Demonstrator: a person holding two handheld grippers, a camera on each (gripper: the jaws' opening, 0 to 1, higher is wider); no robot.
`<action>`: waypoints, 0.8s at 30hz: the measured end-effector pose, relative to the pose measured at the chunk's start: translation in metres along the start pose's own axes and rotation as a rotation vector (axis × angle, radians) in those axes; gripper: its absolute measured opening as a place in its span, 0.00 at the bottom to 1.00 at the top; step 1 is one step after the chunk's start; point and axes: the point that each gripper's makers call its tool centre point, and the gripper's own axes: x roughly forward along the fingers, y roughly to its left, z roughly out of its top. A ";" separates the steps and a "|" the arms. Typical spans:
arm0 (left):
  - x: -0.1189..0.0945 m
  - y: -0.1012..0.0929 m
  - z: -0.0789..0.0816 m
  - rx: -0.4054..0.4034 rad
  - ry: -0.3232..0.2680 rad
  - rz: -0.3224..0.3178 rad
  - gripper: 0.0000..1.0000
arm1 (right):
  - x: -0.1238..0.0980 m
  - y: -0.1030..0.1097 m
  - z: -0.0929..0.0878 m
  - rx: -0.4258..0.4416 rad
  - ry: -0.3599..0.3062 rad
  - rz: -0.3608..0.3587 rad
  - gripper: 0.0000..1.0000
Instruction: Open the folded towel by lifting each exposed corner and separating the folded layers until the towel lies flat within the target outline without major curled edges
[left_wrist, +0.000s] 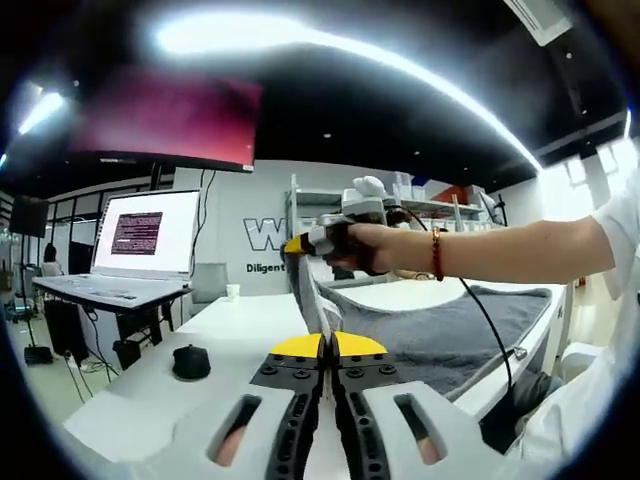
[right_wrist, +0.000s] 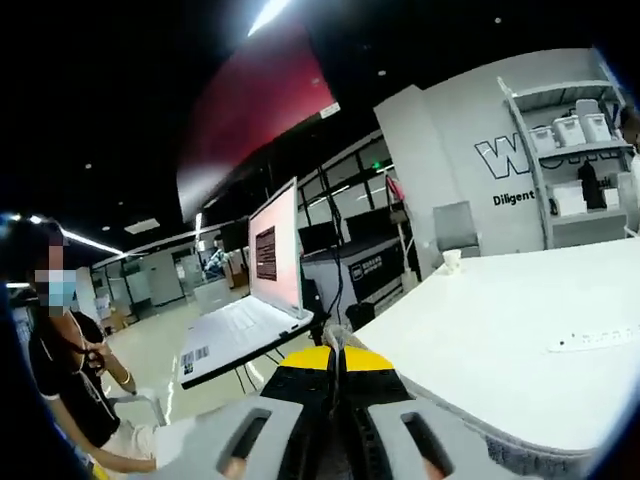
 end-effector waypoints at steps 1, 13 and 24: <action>0.000 0.000 -0.001 0.003 0.003 0.000 0.01 | 0.001 0.000 -0.003 0.006 0.005 -0.002 0.00; 0.002 0.005 -0.026 0.013 0.066 0.029 0.01 | 0.019 -0.001 -0.028 0.140 0.030 0.001 0.00; -0.001 0.009 -0.038 -0.011 0.075 0.038 0.01 | 0.028 -0.006 -0.054 0.393 0.021 0.051 0.00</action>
